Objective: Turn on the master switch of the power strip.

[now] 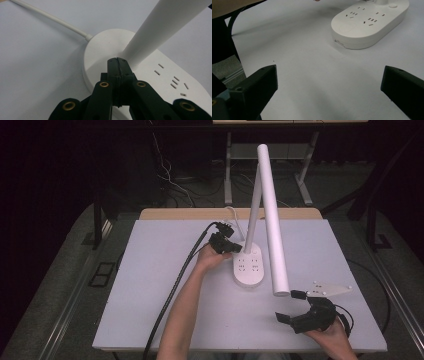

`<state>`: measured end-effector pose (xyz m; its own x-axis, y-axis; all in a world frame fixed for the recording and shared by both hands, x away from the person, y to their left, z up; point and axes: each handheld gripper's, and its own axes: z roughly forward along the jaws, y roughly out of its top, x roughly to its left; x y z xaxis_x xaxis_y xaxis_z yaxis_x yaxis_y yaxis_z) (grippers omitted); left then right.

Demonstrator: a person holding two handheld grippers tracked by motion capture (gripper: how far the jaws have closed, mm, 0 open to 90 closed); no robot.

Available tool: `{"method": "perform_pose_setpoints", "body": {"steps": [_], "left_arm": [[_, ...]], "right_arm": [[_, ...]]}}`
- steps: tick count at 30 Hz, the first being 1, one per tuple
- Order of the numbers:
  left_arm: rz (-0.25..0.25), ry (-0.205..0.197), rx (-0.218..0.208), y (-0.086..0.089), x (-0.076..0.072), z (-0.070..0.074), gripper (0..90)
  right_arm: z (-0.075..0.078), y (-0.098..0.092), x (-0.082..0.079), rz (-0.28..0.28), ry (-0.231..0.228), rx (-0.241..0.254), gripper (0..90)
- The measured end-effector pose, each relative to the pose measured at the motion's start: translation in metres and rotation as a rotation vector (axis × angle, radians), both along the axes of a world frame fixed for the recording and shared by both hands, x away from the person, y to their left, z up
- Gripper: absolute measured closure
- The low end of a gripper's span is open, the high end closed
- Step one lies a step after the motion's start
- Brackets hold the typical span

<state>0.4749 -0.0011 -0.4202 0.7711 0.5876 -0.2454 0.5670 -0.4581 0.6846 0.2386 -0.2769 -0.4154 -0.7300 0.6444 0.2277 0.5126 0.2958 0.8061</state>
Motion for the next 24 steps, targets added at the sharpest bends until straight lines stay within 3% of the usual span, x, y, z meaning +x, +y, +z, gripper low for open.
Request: {"method": "perform_pose_setpoints", "body": {"steps": [2,3,5,9,11,13,15,18,19,24], "left_arm": [[0.010,0.009,-0.010,0.0000,0.0007,-0.0008,90.0],[0.000,0.001,0.021,-0.0017,-0.0002,0.0005,90.0],[0.000,0.002,0.039,-0.0039,-0.0003,0.0016,90.0],[0.007,0.004,0.047,-0.0054,-0.0006,0.0015,90.0],[-0.006,-0.025,0.091,-0.0079,-0.0034,0.0029,90.0],[-0.003,-0.027,0.095,-0.0087,-0.0040,0.0028,90.0],[0.025,-0.002,0.059,-0.0075,-0.0032,0.0009,90.0],[0.027,-0.001,0.058,-0.0071,-0.0031,0.0008,90.0],[0.023,-0.008,0.076,-0.0078,-0.0038,0.0018,90.0],[0.034,0.003,0.065,-0.0073,-0.0038,0.0005,90.0]], "right_arm": [[0.0001,0.0001,0.0000,0.002,-0.002,-0.001,0.3],[0.0001,0.0003,0.0000,0.002,-0.002,-0.001,0.3],[0.0000,0.0005,0.0000,0.003,-0.002,-0.002,0.3],[0.0001,0.0009,0.0001,0.003,-0.002,-0.001,0.3],[0.0002,0.0012,-0.0007,0.003,-0.006,-0.001,0.3],[0.0002,0.0013,-0.0007,0.003,-0.006,-0.002,0.3],[0.0003,0.0013,-0.0006,0.003,-0.006,-0.001,0.3],[0.0006,0.0009,-0.0010,0.002,-0.005,0.000,0.3],[0.0005,0.0004,-0.0007,0.000,-0.006,0.000,0.3],[0.0004,0.0006,-0.0005,0.001,-0.007,0.000,0.3]]}}
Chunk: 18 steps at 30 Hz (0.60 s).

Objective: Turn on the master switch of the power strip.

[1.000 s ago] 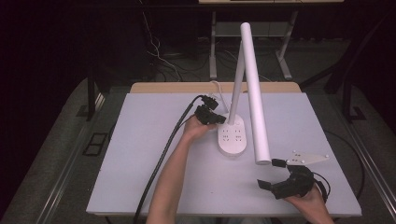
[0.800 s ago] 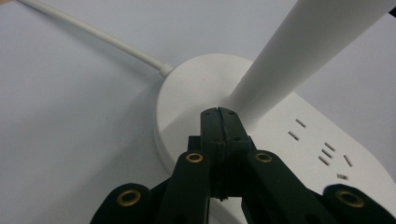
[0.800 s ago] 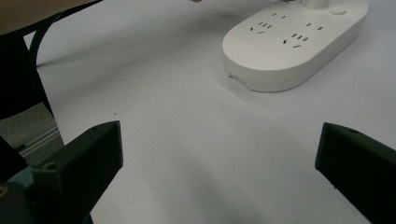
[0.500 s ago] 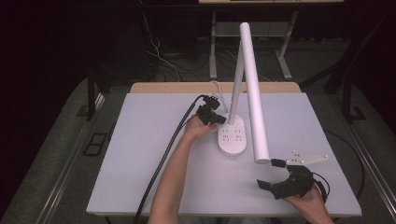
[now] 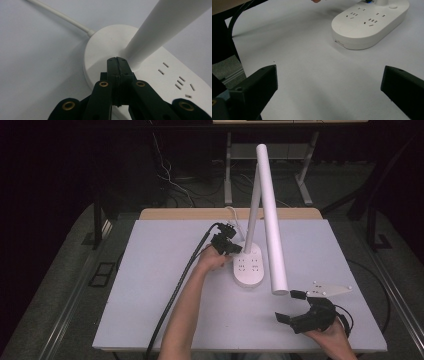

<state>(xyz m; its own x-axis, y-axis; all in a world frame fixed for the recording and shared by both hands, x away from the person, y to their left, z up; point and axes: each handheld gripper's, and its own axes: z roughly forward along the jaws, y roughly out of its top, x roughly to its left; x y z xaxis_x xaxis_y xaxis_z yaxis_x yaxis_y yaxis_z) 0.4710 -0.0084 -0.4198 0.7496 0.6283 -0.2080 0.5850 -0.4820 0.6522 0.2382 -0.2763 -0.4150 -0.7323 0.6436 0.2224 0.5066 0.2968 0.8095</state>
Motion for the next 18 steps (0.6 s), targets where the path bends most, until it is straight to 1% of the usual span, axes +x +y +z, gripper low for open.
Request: {"method": "perform_pose_setpoints", "body": {"steps": [1,4,5,8,9,10,11,12,13,16,18], "left_arm": [[-0.006,-0.007,0.005,0.0000,0.0001,0.0001,90.0],[-0.001,-0.005,-0.004,0.0008,-0.0001,-0.0003,90.0],[-0.008,-0.017,0.005,0.0005,-0.0010,0.0000,90.0],[-0.013,-0.021,0.011,-0.0001,-0.0014,0.0004,90.0],[-0.020,-0.030,0.019,-0.0001,-0.0020,0.0006,90.0],[-0.020,-0.030,0.019,-0.0001,-0.0020,0.0006,90.0],[-0.013,-0.045,0.023,-0.0013,-0.0044,0.0004,90.0],[-0.013,-0.045,0.023,-0.0013,-0.0044,0.0004,90.0],[-0.005,-0.055,0.023,-0.0021,-0.0065,0.0015,90.0],[-0.004,-0.059,0.024,-0.0019,-0.0073,0.0014,90.0],[0.000,-0.058,-0.002,0.0007,-0.0065,0.0021,89.9]], "right_arm": [[-0.0001,0.0000,0.0000,0.000,0.000,0.000,0.3],[0.0001,-0.0003,0.0000,-0.002,0.001,0.001,0.3],[0.0001,-0.0005,0.0001,-0.003,0.002,0.002,0.3],[-0.0001,-0.0012,0.0006,-0.004,0.004,0.005,0.3],[-0.0001,-0.0013,0.0007,-0.004,0.005,0.004,0.3],[-0.0001,-0.0013,0.0007,-0.004,0.005,0.004,0.3],[-0.0001,-0.0012,0.0005,-0.004,0.004,0.004,0.3],[-0.0001,-0.0012,0.0004,-0.004,0.005,0.003,0.3],[-0.0001,-0.0011,0.0002,-0.005,0.005,0.002,0.3],[-0.0001,-0.0013,0.0002,-0.004,0.005,0.004,0.3],[-0.0001,-0.0016,0.0004,-0.003,0.004,0.005,0.3]]}}
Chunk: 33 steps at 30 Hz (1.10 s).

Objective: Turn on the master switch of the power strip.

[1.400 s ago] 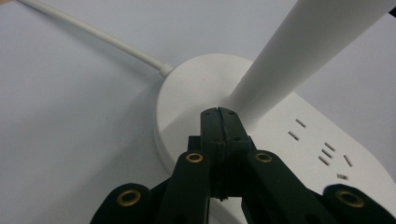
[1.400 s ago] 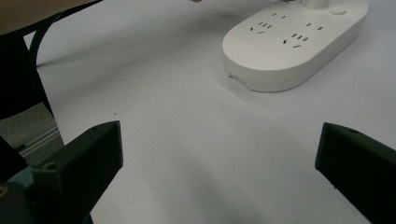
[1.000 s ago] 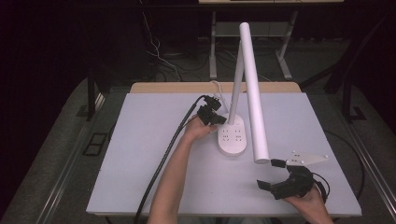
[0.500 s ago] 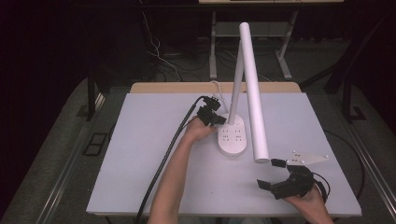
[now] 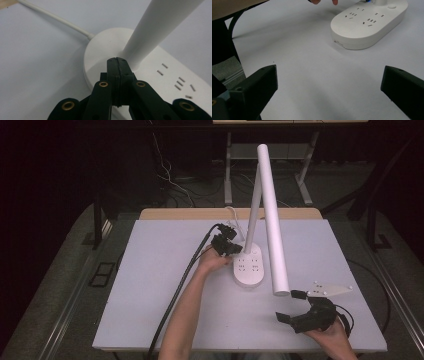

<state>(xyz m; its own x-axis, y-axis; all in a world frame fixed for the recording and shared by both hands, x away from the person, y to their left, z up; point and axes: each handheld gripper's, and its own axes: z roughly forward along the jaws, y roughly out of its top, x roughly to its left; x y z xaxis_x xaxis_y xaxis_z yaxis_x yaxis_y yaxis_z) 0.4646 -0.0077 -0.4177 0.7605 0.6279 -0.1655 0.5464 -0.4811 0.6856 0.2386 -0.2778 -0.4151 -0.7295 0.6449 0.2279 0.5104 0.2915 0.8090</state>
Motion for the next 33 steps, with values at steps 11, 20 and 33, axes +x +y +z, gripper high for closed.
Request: {"method": "perform_pose_setpoints", "body": {"steps": [11,20,33], "left_arm": [[0.016,-0.006,-0.021,0.017,-0.001,0.005,87.8],[-0.002,-0.052,-0.006,0.035,-0.008,0.026,85.6],[0.025,-0.027,-0.118,0.066,-0.021,0.045,48.2]], "right_arm": [[0.000,0.000,0.000,0.000,0.002,0.000,0.3],[0.000,0.000,0.000,-0.001,0.002,0.000,0.3],[0.000,0.000,0.000,-0.002,0.001,0.000,0.3]]}}
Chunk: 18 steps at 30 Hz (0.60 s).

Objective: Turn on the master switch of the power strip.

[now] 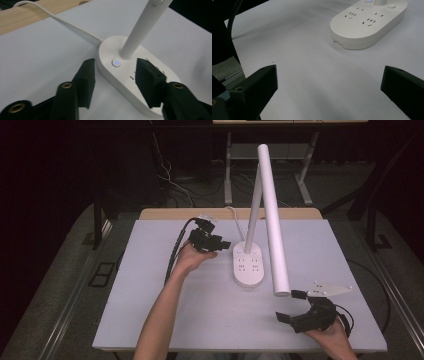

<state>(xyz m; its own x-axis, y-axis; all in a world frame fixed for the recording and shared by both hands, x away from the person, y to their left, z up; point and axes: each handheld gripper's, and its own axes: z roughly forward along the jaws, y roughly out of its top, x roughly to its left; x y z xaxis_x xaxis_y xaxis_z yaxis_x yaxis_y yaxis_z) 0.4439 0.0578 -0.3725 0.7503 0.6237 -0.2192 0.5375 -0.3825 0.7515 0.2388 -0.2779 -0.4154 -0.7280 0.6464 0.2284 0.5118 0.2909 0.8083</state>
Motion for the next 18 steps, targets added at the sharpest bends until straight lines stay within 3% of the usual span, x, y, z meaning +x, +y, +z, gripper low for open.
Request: {"method": "perform_pose_setpoints", "body": {"steps": [5,7,10,14,18], "left_arm": [[0.012,0.013,-0.022,0.011,-0.006,0.003,34.3],[-0.007,0.017,-0.024,0.020,-0.011,0.006,29.9],[0.001,0.013,-0.061,0.027,-0.019,0.008,25.6],[-0.011,0.006,-0.055,0.036,-0.027,0.011,19.9],[-0.002,0.002,-0.088,0.049,-0.040,0.016,13.1]], "right_arm": [[0.000,0.000,0.000,0.000,-0.002,0.002,0.3],[0.000,-0.001,0.000,0.001,-0.003,0.003,0.3],[0.000,0.000,0.000,0.000,-0.002,0.003,0.3],[0.000,0.001,-0.001,0.000,0.001,0.002,0.3],[0.000,0.001,0.000,0.000,0.001,0.001,0.3]]}}
